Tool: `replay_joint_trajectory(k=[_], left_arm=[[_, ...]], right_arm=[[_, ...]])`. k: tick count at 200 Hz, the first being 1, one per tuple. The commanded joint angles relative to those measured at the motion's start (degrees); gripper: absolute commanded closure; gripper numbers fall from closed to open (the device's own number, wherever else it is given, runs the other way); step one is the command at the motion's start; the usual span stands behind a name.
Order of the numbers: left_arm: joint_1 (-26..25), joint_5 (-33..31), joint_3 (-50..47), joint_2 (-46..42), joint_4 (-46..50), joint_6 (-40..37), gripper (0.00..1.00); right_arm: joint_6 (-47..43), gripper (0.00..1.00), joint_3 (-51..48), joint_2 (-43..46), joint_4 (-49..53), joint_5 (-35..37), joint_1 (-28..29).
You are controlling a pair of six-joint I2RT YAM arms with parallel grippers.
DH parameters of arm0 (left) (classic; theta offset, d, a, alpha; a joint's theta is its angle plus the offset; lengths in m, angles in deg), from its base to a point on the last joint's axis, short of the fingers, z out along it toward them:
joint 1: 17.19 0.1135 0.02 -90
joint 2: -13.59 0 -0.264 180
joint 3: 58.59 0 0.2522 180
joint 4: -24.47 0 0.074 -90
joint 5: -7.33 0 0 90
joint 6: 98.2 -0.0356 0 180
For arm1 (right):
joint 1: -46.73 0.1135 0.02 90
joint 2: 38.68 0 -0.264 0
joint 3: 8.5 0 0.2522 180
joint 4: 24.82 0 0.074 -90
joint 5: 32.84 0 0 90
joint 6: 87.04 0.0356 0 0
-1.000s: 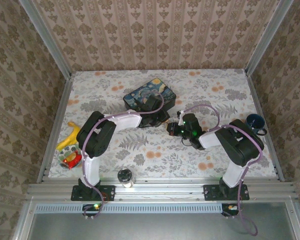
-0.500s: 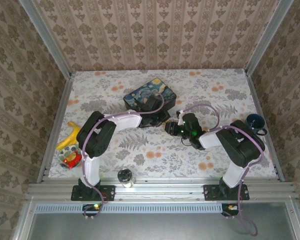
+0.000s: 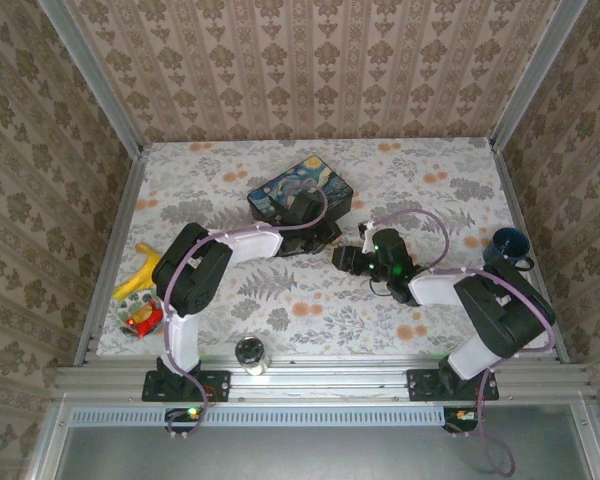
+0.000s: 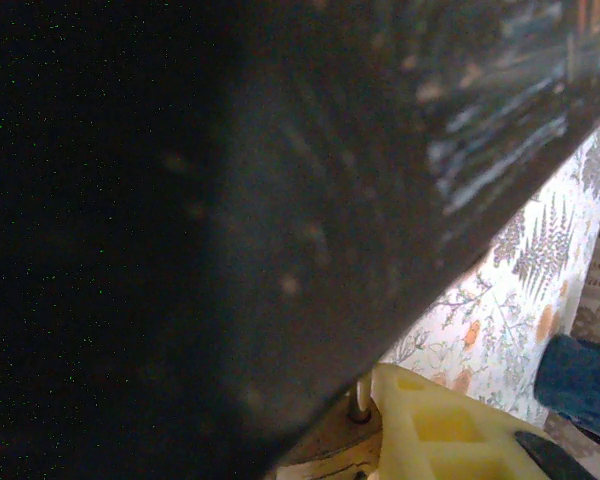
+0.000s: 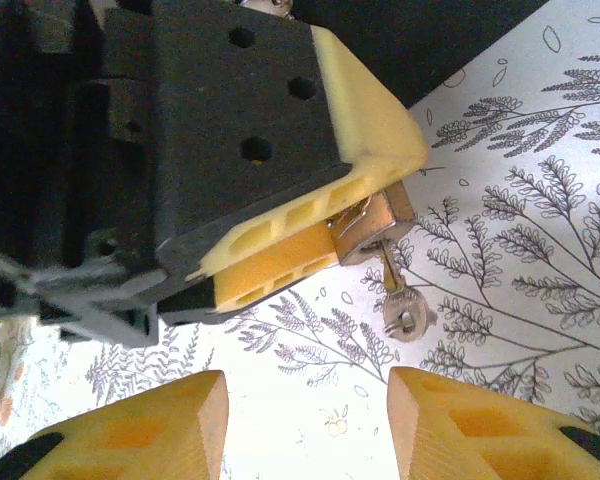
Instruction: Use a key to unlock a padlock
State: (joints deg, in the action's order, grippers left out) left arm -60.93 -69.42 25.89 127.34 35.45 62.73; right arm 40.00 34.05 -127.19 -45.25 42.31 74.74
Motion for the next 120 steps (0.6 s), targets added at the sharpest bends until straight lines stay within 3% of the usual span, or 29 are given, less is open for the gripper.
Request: replay_joint_trajectory(k=[1, 39, 63, 120], left_arm=[[-0.26, 8.0, -3.39, 2.88, 5.52, 6.98, 0.94], [-0.29, 8.19, -3.32, 2.66, 5.34, 6.94, 0.94], [-0.28, 8.27, -3.22, 2.54, 5.41, 6.85, 0.94], [-0.2, 8.96, -2.54, 2.96, 5.63, 6.61, 0.94]], right_arm=[[-1.75, 0.53, -1.61, 4.71, 6.08, 2.51, 0.29], [-1.3, 0.58, -2.57, 12.86, 14.06, 4.56, -0.98], [-0.56, 0.65, -2.28, 15.58, 17.27, 1.43, -3.71], [-0.64, 0.7, 0.64, 9.89, 14.84, -7.62, -7.43]])
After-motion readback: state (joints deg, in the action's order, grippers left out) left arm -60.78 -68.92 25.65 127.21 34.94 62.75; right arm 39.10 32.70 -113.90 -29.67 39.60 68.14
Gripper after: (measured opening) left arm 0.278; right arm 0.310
